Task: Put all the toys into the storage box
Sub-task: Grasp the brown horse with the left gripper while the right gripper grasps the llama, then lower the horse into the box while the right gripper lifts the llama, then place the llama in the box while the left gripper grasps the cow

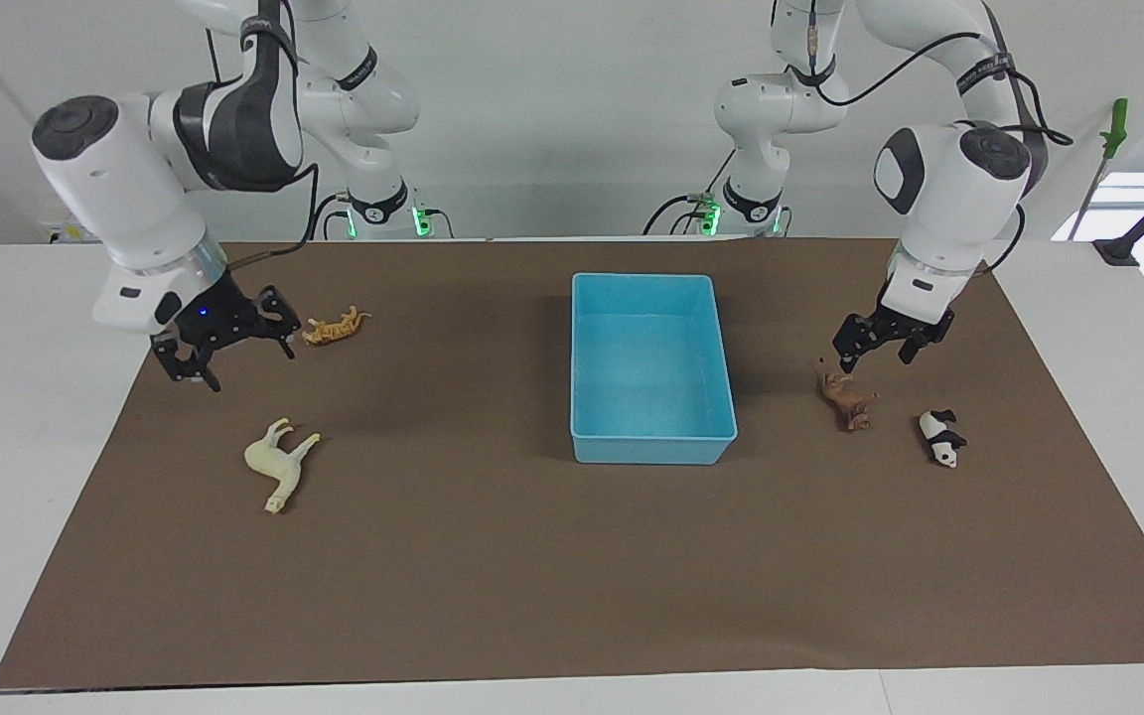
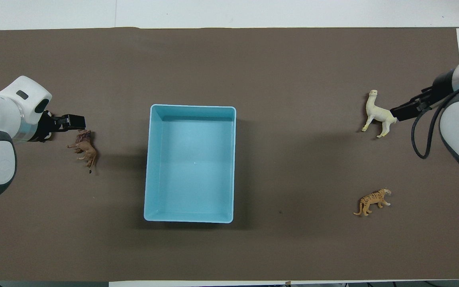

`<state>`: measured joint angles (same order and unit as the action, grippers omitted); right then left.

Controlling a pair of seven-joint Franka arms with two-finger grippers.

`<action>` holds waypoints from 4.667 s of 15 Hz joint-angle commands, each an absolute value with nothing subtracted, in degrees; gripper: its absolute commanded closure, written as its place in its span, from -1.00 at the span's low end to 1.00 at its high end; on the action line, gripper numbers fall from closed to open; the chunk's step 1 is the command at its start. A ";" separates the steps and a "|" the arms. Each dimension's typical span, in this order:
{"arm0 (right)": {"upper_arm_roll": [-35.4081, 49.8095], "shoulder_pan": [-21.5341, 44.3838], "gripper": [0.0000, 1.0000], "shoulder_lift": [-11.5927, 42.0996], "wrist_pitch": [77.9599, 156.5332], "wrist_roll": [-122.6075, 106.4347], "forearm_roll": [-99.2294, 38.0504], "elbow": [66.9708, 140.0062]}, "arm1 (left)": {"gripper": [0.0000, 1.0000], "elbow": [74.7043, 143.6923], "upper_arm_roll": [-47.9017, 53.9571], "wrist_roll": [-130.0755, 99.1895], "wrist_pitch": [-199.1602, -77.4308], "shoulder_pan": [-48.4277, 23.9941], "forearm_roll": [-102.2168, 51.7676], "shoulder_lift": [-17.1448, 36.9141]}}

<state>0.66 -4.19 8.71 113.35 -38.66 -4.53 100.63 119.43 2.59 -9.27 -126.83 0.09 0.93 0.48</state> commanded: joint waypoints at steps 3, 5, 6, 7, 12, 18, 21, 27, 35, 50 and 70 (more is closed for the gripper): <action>1.05 -4.40 -1.00 14.68 129.51 -53.76 -7.03 106.94 | -1.00 121.29 2.90 -10.11 -141.83 2.99 1.05 7.37; 0.97 -4.57 -1.00 14.94 133.14 -59.13 -7.12 110.98 | -1.00 121.20 2.90 -9.06 -143.00 3.08 1.05 8.35; 0.88 -5.01 -1.00 14.94 133.42 -60.37 -7.03 112.31 | -1.00 121.55 2.90 -8.18 -143.09 3.16 1.05 8.52; 0.88 -5.44 -1.00 15.12 133.77 -61.95 -7.03 113.80 | -1.00 121.90 2.90 -6.69 -143.26 3.25 1.05 8.79; 0.79 -7.81 -1.00 14.41 135.35 -66.61 -7.03 117.94 | -1.00 122.96 2.81 -0.36 -143.26 3.69 1.05 10.72; 0.79 -8.00 -1.00 15.11 142.37 -67.32 -6.94 120.67 | -1.00 123.66 2.90 -0.35 -143.88 3.69 1.05 12.13; 0.88 -8.09 -1.00 16.70 144.49 -67.41 -7.03 120.67 | -1.00 123.66 2.90 -0.44 -143.96 3.43 1.05 13.18; 0.88 -8.96 -0.84 16.87 144.67 -67.32 -6.94 120.67 | -0.86 124.28 2.81 -0.18 -144.14 2.99 1.14 13.36; 0.88 -8.88 0.89 17.14 144.24 -67.15 -6.94 117.79 | 1.00 124.28 2.81 0.62 -143.79 3.25 1.14 13.36; 1.23 14.65 0.91 12.48 107.93 8.99 -9.67 90.80 | 1.00 105.01 3.60 -37.24 -116.08 -16.15 -2.02 10.82; 1.23 40.06 0.72 12.30 122.76 55.44 -9.14 94.21 | -1.00 112.85 2.99 1.54 -130.84 7.98 -1.41 8.86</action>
